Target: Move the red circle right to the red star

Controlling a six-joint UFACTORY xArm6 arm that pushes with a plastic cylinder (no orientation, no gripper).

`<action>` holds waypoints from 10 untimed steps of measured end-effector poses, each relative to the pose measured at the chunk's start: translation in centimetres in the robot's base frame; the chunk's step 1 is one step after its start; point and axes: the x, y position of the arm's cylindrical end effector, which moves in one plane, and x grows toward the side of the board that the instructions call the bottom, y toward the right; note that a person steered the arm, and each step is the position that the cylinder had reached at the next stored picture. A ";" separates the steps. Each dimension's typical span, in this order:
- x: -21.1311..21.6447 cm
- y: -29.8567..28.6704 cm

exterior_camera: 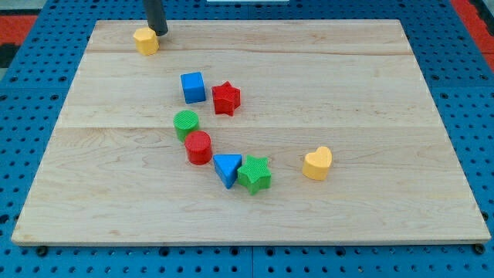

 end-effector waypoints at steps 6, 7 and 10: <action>24.7 -2.3; 25.3 3.1; 28.6 7.0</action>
